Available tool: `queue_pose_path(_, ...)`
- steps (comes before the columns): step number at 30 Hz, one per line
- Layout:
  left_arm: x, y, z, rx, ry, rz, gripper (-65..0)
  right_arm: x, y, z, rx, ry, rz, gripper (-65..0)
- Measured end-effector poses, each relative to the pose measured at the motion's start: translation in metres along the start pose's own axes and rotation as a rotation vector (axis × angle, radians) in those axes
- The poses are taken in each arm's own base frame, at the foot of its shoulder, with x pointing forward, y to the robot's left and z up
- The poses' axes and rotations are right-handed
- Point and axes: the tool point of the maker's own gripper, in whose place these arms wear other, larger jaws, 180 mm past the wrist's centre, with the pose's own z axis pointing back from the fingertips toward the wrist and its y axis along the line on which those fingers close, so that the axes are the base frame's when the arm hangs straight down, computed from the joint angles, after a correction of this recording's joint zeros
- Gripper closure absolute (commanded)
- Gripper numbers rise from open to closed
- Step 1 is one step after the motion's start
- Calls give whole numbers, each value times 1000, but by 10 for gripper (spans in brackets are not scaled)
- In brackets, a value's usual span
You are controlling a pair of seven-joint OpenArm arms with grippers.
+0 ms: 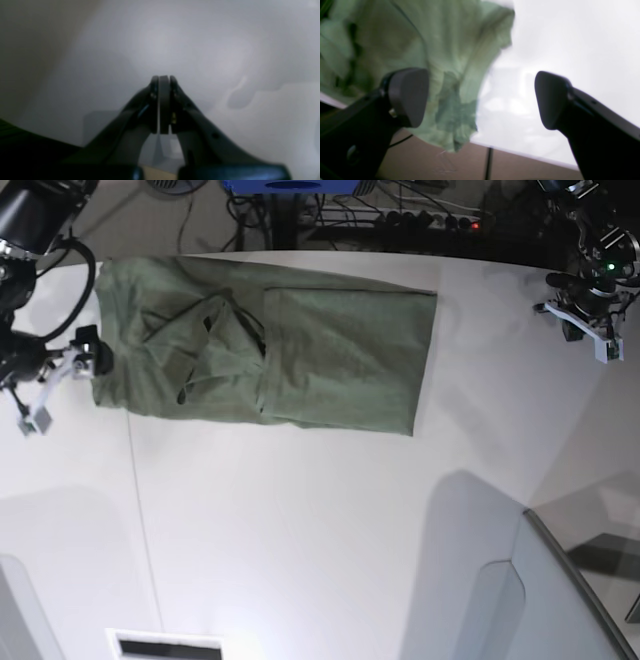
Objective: Layout the t-shirt on the table in an organized manner, then fold the t-shirt properly
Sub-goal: 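Release the shirt with the right gripper and withdraw both grippers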
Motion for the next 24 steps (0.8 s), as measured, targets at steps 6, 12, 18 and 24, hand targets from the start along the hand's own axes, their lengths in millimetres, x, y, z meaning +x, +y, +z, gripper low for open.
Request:
queue_pose_path(6,-15,-4,-3,-9,38,16,0,-51,-26,-17,15,106,-142,-650)
queue_pose_path(12,-15,-31,-9,-76,53,-56,0,-48,-9,-29,70,86,-166,-650)
queue_pose_path(18,-12,-92,-18,-193,34,-69,0,-38,-5,-32,81,47,-171,-650)
queue_pose_path(24,0,-123,-24,-239,8,-56,0,-40,7,-35,99,63,-170,-624)
